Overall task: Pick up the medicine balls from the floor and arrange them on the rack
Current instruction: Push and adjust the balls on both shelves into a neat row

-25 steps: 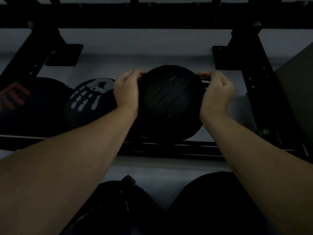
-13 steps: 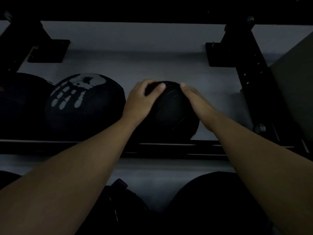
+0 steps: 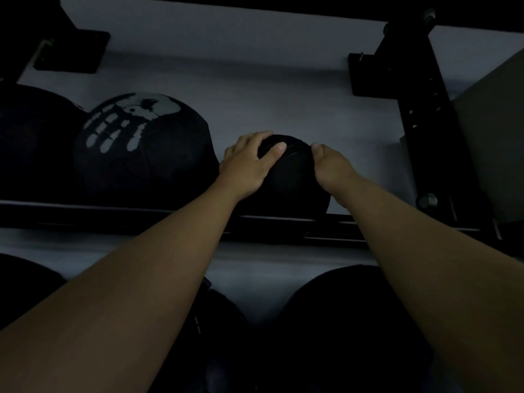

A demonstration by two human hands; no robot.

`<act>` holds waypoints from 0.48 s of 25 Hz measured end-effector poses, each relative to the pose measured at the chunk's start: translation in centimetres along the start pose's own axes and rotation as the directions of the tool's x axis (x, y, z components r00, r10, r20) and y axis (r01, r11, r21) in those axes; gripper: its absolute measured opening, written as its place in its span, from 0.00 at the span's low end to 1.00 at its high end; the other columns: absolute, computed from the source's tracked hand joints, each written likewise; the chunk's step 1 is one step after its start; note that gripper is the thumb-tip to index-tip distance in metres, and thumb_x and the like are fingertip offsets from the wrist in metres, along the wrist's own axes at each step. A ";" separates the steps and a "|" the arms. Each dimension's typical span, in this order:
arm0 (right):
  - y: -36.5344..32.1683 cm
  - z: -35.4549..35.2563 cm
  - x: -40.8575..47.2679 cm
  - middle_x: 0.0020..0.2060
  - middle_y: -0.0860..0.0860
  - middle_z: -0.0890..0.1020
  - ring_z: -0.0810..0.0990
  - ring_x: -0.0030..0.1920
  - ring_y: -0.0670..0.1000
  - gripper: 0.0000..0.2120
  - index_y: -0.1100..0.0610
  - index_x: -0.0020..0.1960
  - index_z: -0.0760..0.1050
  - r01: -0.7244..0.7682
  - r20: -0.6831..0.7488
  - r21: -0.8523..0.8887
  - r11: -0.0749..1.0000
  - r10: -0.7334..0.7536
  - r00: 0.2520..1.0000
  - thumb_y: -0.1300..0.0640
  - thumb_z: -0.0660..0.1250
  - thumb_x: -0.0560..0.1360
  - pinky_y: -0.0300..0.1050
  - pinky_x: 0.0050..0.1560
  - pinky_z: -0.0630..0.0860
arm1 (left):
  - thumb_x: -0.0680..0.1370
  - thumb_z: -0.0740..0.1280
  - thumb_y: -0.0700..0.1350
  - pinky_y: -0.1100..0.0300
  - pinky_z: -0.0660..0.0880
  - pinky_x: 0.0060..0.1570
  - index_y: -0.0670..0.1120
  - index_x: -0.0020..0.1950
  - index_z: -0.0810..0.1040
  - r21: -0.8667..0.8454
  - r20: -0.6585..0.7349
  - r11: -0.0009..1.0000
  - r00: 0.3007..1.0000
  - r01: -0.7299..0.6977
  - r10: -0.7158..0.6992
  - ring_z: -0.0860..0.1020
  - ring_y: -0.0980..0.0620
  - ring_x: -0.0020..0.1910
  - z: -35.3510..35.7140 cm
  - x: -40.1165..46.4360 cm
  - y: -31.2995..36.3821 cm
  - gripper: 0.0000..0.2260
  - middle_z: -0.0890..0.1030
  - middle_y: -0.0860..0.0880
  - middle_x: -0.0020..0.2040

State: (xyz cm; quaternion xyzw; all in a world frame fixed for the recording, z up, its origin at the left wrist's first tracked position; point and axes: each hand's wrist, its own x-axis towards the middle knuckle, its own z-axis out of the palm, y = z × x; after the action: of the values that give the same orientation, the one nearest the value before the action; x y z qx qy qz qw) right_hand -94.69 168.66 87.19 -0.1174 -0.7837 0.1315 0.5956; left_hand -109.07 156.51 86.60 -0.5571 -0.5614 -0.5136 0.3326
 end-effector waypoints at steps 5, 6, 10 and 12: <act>-1.1 -1.6 -2.7 0.69 0.51 0.74 0.77 0.60 0.46 0.22 0.52 0.79 0.65 -0.079 0.053 0.097 0.992 0.074 0.996 0.49 0.56 0.86 0.37 0.59 0.74 | 0.86 0.51 0.64 0.37 0.48 0.84 0.57 0.87 0.51 0.138 0.174 0.986 0.977 0.096 -0.119 0.46 0.37 0.87 -0.7 -1.0 2.1 0.31 0.48 0.47 0.89; -1.3 -1.9 -3.4 0.64 0.48 0.75 0.77 0.53 0.41 0.22 0.50 0.78 0.67 -0.095 0.068 0.104 0.990 0.088 0.994 0.49 0.59 0.85 0.32 0.49 0.74 | 0.87 0.51 0.63 0.37 0.48 0.84 0.57 0.88 0.49 0.151 0.185 0.983 0.974 0.101 -0.129 0.45 0.36 0.87 -0.9 -1.3 2.3 0.30 0.46 0.47 0.89; -1.6 -3.5 -6.1 0.52 0.43 0.79 0.77 0.50 0.41 0.18 0.49 0.71 0.76 -0.034 0.038 0.081 0.996 0.031 0.999 0.51 0.65 0.82 0.33 0.47 0.71 | 0.87 0.61 0.51 0.44 0.52 0.85 0.55 0.87 0.56 0.105 0.189 0.993 0.980 0.052 -0.071 0.53 0.37 0.86 -2.1 -3.6 2.2 0.28 0.52 0.44 0.88; -1.4 -4.6 -7.7 0.47 0.45 0.80 0.77 0.45 0.41 0.16 0.49 0.69 0.77 -0.024 0.036 0.017 1.000 0.023 0.999 0.51 0.65 0.81 0.35 0.44 0.71 | 0.85 0.65 0.48 0.46 0.52 0.85 0.55 0.87 0.57 0.112 0.210 0.993 0.976 0.040 -0.063 0.53 0.40 0.87 -2.6 -5.6 2.2 0.31 0.52 0.45 0.88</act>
State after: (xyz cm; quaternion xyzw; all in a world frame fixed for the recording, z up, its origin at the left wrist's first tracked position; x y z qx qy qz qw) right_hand -88.25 165.01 81.93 -0.1191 -0.7916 0.1475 0.5809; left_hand -106.54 152.16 82.45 -0.5755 -0.6349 -0.4285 0.2867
